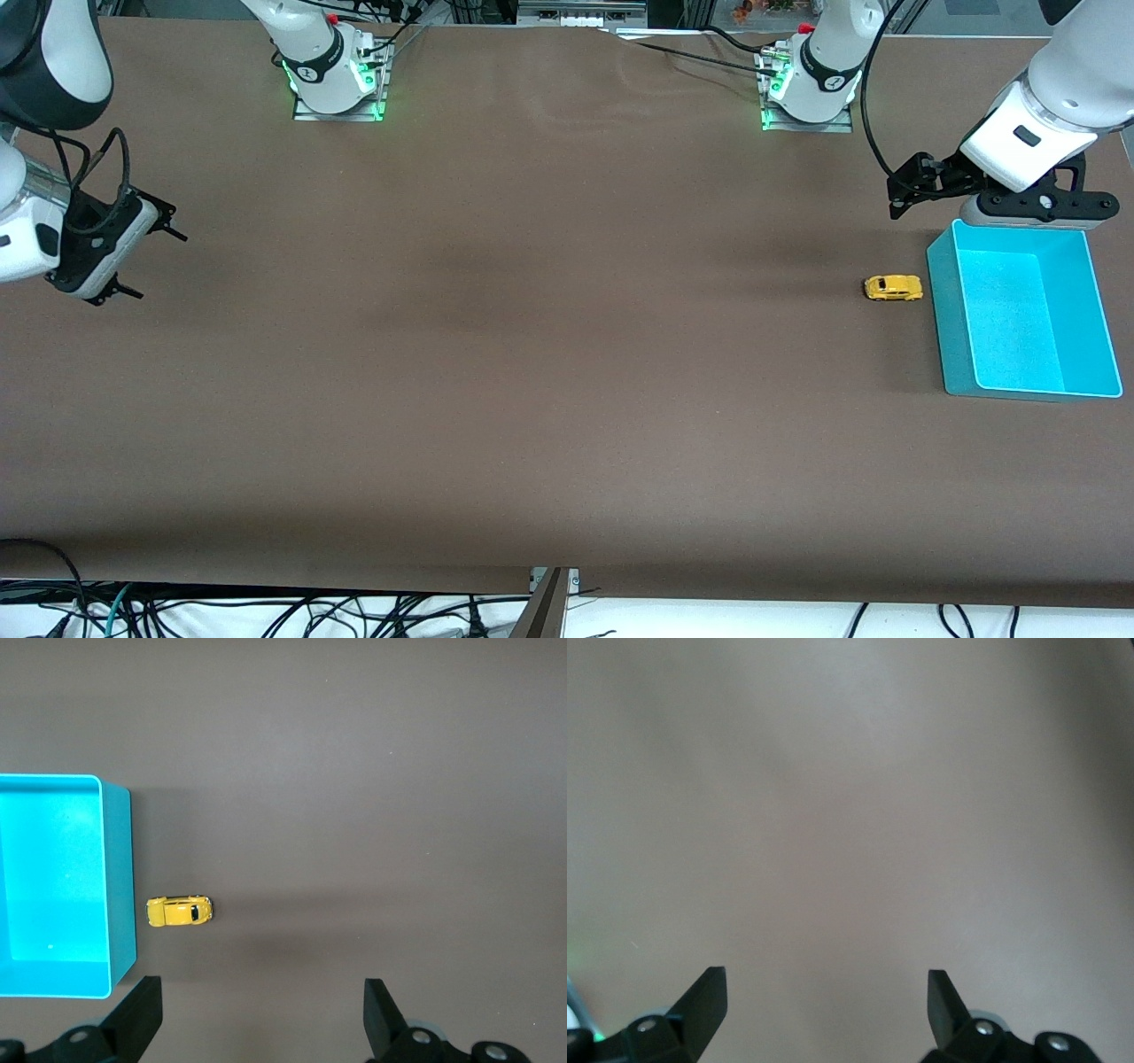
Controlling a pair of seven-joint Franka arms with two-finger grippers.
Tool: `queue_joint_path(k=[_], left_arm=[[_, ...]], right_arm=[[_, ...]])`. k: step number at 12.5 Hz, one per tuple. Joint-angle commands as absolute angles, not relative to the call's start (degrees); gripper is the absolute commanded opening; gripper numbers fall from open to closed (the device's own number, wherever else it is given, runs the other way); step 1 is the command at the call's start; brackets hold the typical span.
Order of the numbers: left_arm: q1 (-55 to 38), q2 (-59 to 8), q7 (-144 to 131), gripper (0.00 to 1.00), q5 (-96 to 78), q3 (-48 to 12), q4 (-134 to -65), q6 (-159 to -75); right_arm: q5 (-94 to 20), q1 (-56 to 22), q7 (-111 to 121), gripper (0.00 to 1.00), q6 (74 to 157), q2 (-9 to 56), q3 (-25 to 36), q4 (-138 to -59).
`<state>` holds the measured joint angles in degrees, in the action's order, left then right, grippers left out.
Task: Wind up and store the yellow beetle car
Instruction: 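Return the right gripper to rest while the left gripper reaches the car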
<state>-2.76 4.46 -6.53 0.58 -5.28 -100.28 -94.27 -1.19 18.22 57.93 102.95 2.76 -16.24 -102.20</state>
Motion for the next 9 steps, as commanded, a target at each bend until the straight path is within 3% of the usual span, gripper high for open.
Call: queue_joint_path(k=[1,4,9], left_arm=[[-2.5,3.1,-6.4,1.0,1.0,-5.5,-100.0,-91.8],[-2.0,1.1,-1.4,1.0,1.8,-5.1,-100.7,-86.5],[3.5,-2.5,26.6,1.0,3.2,-5.1,-105.9,-87.6]], right_arm=[[-1.0,14.7,42.5,1.0,99.0,-1.8,-14.0,-102.1],[-1.0,10.5,22.2,1.0,96.1,-5.3,-12.0,-101.5],[-1.0,6.7,9.1,1.0,90.8,-7.7,-9.6,-97.7]])
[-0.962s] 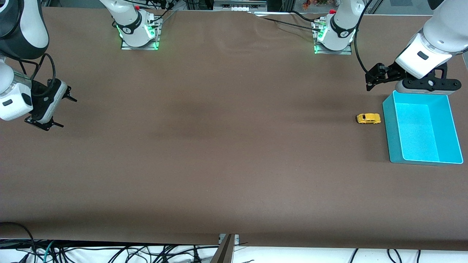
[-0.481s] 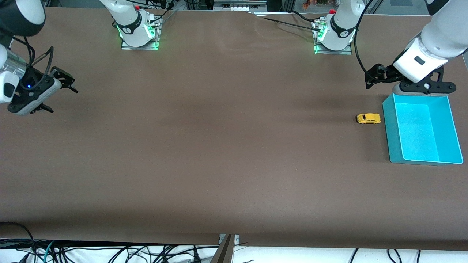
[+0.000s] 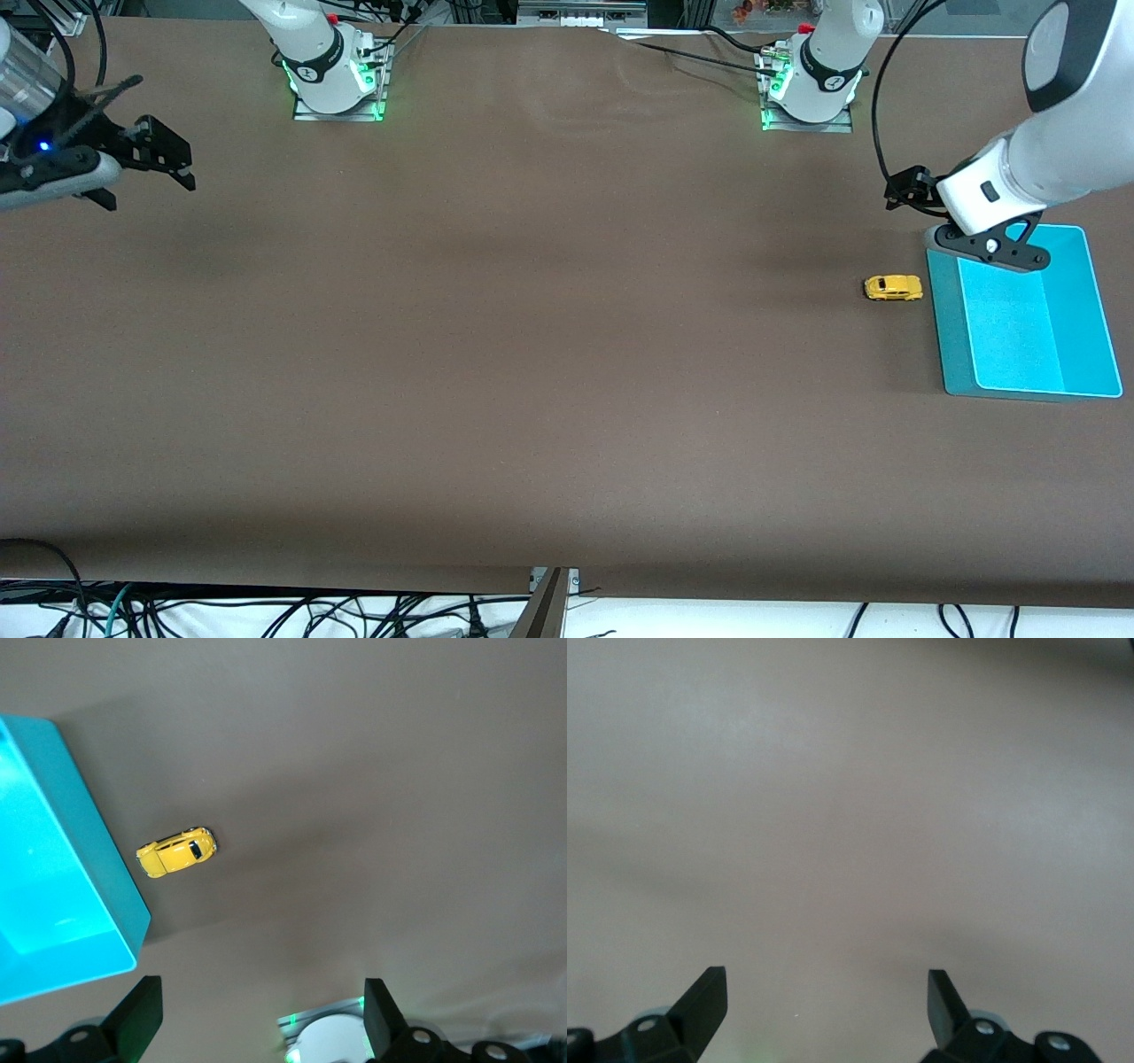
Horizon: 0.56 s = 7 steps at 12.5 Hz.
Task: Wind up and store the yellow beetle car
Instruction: 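Return the right gripper to rest while the left gripper reaches the car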
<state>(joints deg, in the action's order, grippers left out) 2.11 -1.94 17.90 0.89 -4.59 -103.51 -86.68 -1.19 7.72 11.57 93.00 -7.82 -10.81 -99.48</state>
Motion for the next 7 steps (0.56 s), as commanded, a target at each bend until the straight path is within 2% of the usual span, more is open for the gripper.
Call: queue_joint_path(k=[1,3,7], left_arm=[[4.1,-2.2,31.4,1.0,3.6,-5.1,-109.2,-90.6],[6.6,-2.0,40.8,1.0,3.7,-5.1,-115.4,-97.0],[12.3,-3.9,57.4,1.0,4.1,-5.1,-128.7,-116.2]], right_arm=[[-1.0,6.8,9.1,1.0,90.4,-7.4,-9.5,-97.0],[-1.1,6.9,9.1,1.0,90.4,-7.4,-9.6,-96.9],[-1.1,6.9,6.8,1.0,90.2,-6.5,-9.6,-96.9]])
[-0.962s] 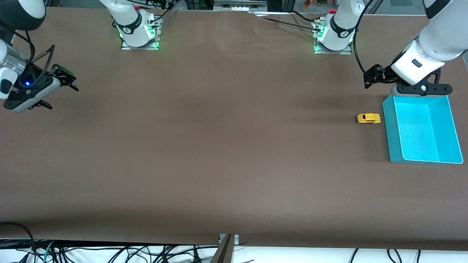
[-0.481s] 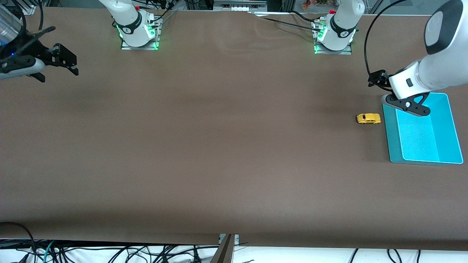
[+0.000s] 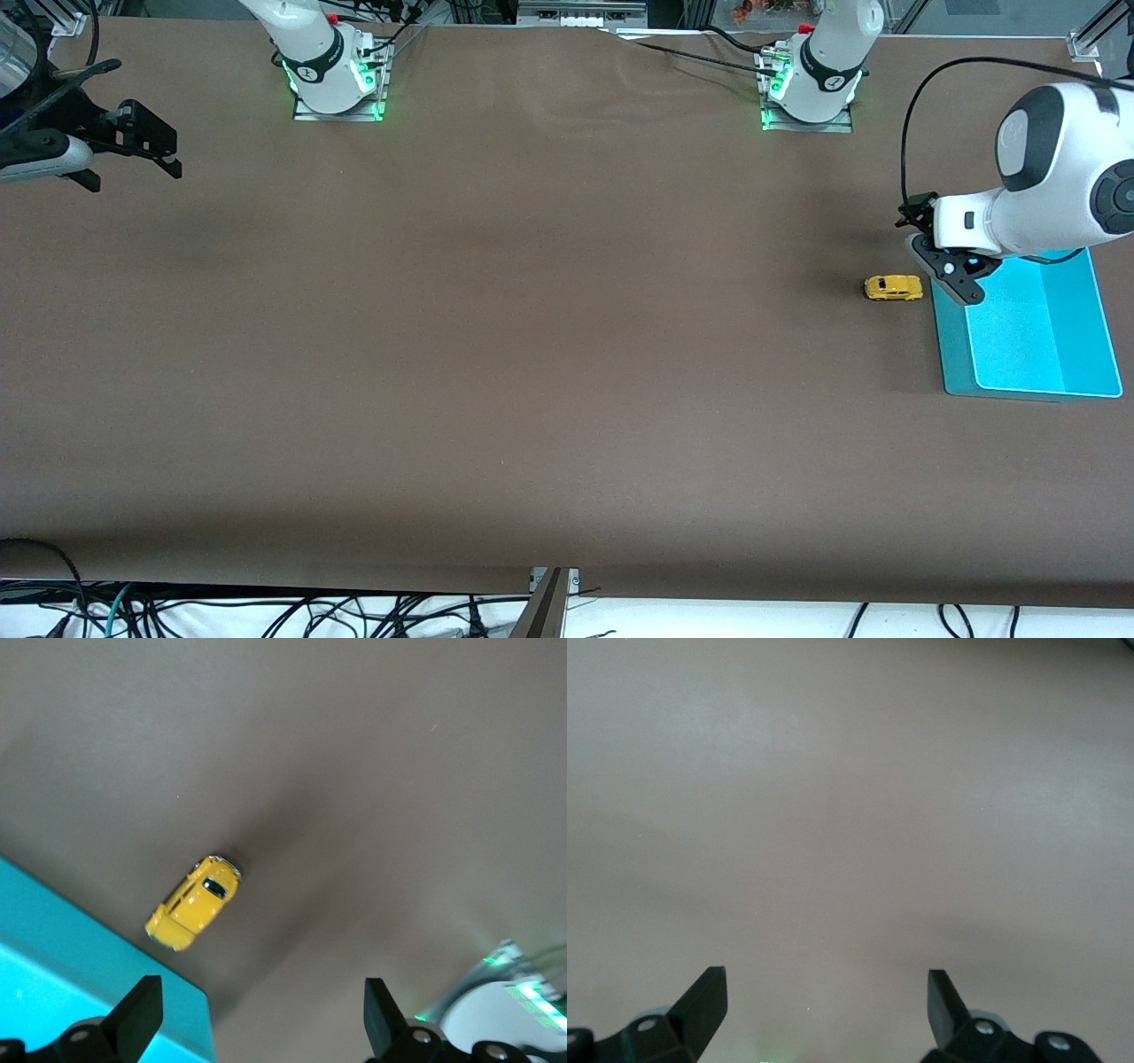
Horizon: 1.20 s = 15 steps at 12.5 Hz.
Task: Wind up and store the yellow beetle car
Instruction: 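Return the right gripper to rest while the left gripper reaches the car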
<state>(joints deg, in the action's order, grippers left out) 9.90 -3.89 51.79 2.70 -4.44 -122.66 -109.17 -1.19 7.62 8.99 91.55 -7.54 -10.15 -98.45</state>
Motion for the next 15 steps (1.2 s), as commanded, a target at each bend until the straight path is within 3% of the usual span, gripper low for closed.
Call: queue_joint_path(k=[1,8,15], left_arm=[[13.0,-5.1,60.6,1.0,4.7,-5.1,-131.4,-120.6],[14.7,-10.8,74.3,1.0,13.3,-5.1,-135.3,-137.6],[17.0,-15.1,74.4,1.0,17.8,-5.1,-137.1,-146.1]], right_arm=[[-1.1,6.9,6.5,1.0,90.2,-6.5,-9.6,-96.9],[-1.6,7.4,5.9,1.0,90.4,-5.2,-9.1,-94.9],[-1.2,7.5,6.2,1.0,90.2,-5.0,-9.1,-94.7]])
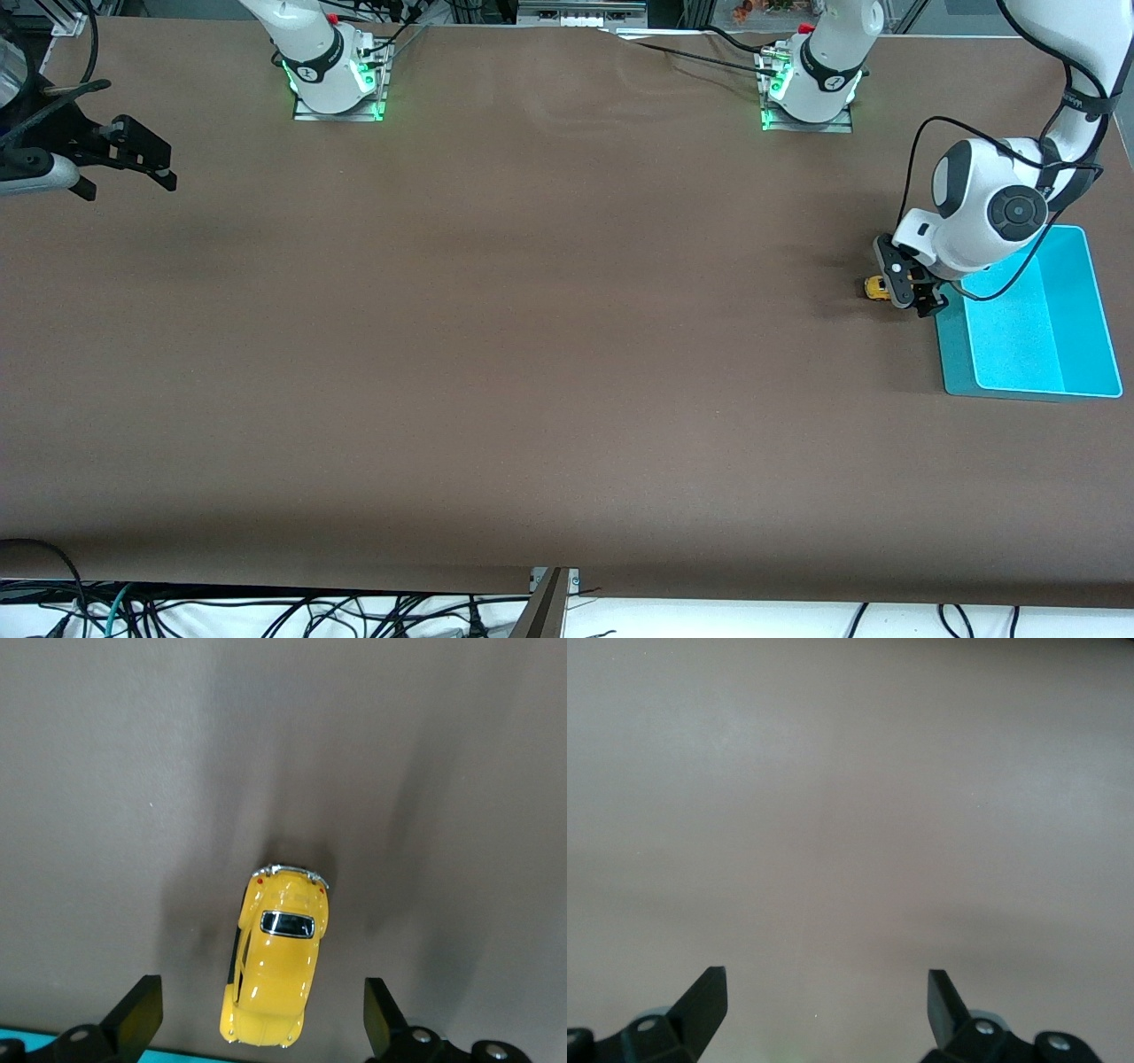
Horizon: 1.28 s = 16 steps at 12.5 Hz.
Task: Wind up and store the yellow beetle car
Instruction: 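Close the left gripper on the yellow car beside the bin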
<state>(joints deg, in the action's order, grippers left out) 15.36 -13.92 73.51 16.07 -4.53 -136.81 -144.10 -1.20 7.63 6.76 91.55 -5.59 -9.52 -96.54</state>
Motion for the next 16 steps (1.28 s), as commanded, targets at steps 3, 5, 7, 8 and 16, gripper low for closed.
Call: queue_joint_path(k=[3,5,7,8,16], left_arm=[[17.0,-16.6,74.4,1.0,18.1,-5.3,-137.4,-146.2],[17.1,-17.5,74.4,1.0,18.1,-5.3,-137.5,-146.8],[19.4,-17.1,77.7,0.59,20.3,-5.4,-138.8,-150.1],[19.4,-17.3,78.7,0.35,20.3,-5.4,-138.7,-150.2],[19.4,-12.1,79.5,0.04,18.7,-10.3,-138.1,-143.6]], right_arm=[[-1.1,7.6,6.2,1.0,90.2,-4.9,-9.1,-94.7],[-1.1,7.6,6.2,1.0,90.2,-4.9,-9.1,-94.7],[-1.1,7.6,6.2,1.0,90.2,-4.9,-9.1,-94.7],[-1.1,7.6,6.2,1.0,90.2,-4.9,-9.1,-94.7],[-1.1,7.6,6.2,1.0,90.2,-4.9,-9.1,-94.7]])
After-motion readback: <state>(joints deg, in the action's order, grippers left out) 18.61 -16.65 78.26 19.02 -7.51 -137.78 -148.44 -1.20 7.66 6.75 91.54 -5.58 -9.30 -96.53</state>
